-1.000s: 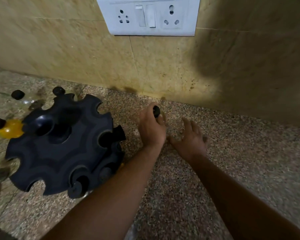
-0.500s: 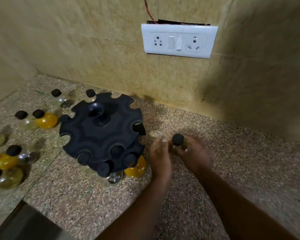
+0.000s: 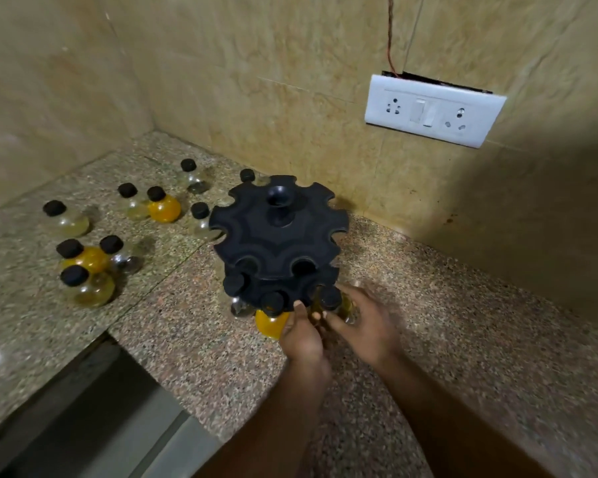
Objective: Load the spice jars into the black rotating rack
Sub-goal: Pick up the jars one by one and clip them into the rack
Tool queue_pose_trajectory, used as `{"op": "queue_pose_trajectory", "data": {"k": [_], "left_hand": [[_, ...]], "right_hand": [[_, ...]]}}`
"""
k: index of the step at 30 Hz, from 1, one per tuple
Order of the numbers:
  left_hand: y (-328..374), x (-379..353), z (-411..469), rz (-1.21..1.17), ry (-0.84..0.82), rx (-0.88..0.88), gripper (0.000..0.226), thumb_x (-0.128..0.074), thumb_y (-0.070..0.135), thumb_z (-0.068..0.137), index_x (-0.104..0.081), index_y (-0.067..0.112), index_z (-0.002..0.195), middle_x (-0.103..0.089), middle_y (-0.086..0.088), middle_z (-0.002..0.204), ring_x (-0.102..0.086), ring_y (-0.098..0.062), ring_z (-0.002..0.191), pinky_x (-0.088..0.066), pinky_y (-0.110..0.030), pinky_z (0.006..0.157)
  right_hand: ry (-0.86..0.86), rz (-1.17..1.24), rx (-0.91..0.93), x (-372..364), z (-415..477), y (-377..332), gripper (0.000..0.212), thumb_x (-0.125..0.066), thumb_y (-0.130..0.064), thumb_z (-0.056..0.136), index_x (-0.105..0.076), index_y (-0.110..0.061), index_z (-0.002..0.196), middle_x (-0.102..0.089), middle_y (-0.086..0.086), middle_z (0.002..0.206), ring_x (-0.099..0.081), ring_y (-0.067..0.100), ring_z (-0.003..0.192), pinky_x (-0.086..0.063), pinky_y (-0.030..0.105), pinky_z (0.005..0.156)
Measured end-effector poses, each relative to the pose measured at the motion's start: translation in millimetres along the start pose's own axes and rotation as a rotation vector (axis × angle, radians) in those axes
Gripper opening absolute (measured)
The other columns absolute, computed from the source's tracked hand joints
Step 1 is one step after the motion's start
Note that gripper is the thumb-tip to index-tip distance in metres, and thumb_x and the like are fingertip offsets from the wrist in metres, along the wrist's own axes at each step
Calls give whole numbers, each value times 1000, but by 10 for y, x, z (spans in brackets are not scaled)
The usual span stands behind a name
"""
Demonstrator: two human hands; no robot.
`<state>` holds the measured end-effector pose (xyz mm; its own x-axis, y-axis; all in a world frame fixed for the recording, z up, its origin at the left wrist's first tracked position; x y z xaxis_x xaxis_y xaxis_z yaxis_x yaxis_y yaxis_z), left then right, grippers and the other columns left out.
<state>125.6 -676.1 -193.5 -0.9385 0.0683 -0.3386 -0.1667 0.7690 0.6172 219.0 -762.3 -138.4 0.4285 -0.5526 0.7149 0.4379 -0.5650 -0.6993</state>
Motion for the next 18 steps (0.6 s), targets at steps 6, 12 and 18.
{"op": "queue_pose_trajectory", "data": {"k": [6, 12, 18], "left_hand": [[261, 254, 47, 133, -85, 27, 28, -60, 28, 100, -72, 5, 91, -74, -12, 82, -68, -29, 74, -55, -38, 70], [433, 394, 130, 430, -193, 84, 28, -57, 34, 101, -64, 12, 86, -50, 4, 52, -46, -14, 47, -33, -27, 43], [515, 409, 139, 497, -197, 68, 25, -60, 33, 99, -63, 12, 86, -49, 4, 51, -41, -13, 44, -31, -25, 42]], "right_hand": [[58, -30, 21, -265, -101, -189, 56, -75, -48, 82, -59, -35, 134, -48, -5, 146, -56, 18, 125, -51, 35, 96], [84, -39, -13, -323, -94, -235, 57, -74, -50, 85, -55, -35, 137, -26, -5, 162, -59, 19, 120, -53, 39, 95], [72, -61, -30, -362, -39, -231, 58, -75, -51, 84, -53, -36, 136, -33, -6, 158, -60, 21, 120, -53, 41, 92]]}}
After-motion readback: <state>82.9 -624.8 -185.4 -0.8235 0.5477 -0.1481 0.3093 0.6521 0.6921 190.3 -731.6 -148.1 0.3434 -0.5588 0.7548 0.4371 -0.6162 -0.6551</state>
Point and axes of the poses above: each hand's wrist, its own z-axis towards the middle knuckle, its own x-axis out of the back of the hand, y = z × x, the point moved 6 cm from there along z, towards the middle knuckle
